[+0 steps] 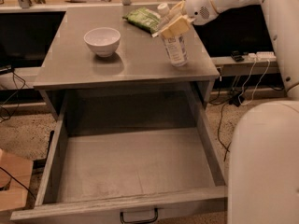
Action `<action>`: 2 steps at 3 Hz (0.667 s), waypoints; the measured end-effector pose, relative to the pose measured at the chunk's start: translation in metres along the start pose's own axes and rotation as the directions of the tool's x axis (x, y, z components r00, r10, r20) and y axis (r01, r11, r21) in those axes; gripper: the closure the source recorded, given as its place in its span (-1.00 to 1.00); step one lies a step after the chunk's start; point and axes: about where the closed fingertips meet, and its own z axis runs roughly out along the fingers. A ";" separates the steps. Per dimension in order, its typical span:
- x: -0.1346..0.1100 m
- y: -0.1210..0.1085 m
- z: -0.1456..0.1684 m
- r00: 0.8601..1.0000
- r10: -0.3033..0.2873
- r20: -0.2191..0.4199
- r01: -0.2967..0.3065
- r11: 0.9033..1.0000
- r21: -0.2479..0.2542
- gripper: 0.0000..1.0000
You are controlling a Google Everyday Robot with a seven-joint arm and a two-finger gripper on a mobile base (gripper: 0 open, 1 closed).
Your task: Place blue plastic bottle into top drawer
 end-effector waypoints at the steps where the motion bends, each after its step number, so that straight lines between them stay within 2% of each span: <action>1: -0.049 0.018 -0.020 0.988 -0.145 -0.062 0.151 0.982 0.109 0.92; 2: -0.115 0.074 -0.038 0.946 -0.295 -0.134 0.317 0.926 0.204 1.00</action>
Offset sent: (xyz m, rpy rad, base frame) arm -0.1825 0.1238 -0.0342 -0.4156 -0.2139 0.1194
